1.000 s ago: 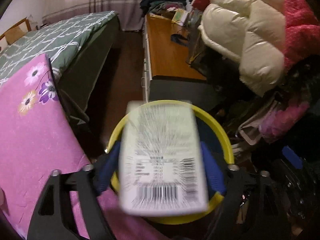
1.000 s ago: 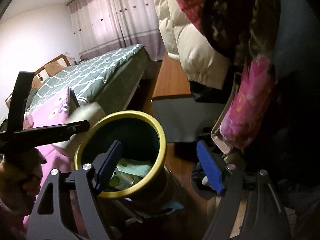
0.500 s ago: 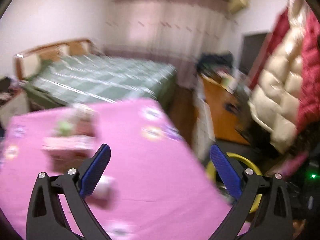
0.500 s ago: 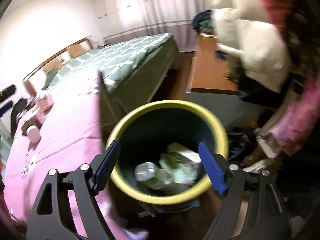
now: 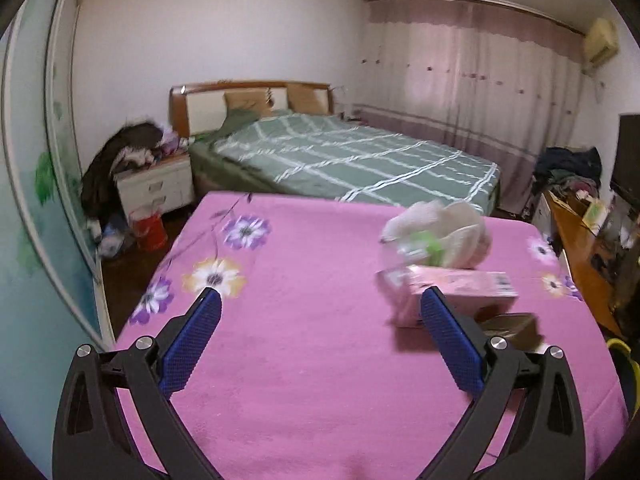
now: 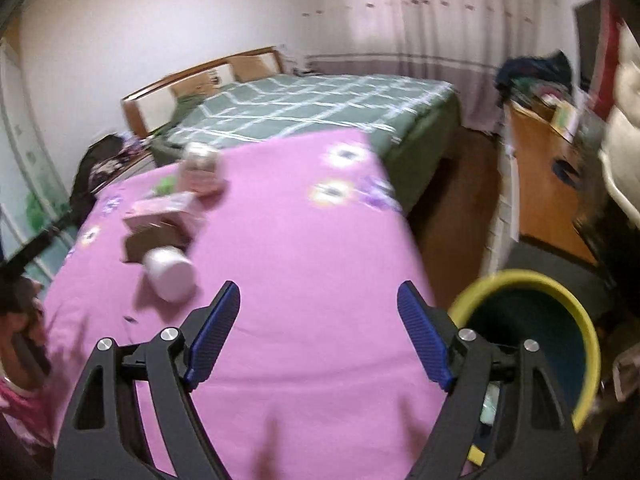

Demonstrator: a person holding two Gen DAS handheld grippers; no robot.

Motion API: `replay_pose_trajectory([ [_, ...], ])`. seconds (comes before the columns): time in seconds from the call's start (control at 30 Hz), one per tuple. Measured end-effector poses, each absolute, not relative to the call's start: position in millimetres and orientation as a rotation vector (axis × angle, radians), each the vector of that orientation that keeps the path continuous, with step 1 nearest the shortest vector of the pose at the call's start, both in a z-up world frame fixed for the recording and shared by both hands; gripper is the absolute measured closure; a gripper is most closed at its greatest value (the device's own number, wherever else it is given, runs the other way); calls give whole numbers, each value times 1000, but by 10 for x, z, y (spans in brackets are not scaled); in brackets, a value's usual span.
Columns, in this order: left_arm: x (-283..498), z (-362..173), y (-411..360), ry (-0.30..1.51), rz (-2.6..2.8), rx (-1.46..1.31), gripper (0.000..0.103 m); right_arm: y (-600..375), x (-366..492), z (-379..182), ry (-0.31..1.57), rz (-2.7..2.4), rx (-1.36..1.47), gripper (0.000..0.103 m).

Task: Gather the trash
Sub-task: 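Grasp the brown plastic tray with the right gripper and lift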

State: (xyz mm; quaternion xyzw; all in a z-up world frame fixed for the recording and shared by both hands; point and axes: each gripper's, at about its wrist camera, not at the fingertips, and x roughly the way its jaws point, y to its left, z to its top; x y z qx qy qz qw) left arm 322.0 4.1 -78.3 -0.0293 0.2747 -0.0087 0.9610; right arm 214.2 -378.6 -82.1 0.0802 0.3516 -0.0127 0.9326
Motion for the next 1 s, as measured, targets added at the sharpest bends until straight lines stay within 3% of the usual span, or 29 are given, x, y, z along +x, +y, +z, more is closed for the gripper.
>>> replay_pose_trajectory([
  [0.4, 3275, -1086, 87, 628, 11, -98, 5, -2425, 2877, -668, 732, 258, -50, 26],
  [0.8, 3313, -1140, 78, 663, 24, -104, 5, -2191, 3436, -1021, 915, 253, -114, 26],
  [0.83, 3315, -1139, 77, 663, 23, -103, 5, -2202, 3442, -1039, 923, 258, -115, 31],
  [0.87, 3315, -1137, 66, 663, 21, -99, 5, -2193, 3446, -1064, 932, 260, -122, 44],
  [1.0, 3317, -1133, 25, 662, 11, -85, 5, -2193, 3407, -1080, 938, 272, -111, 46],
])
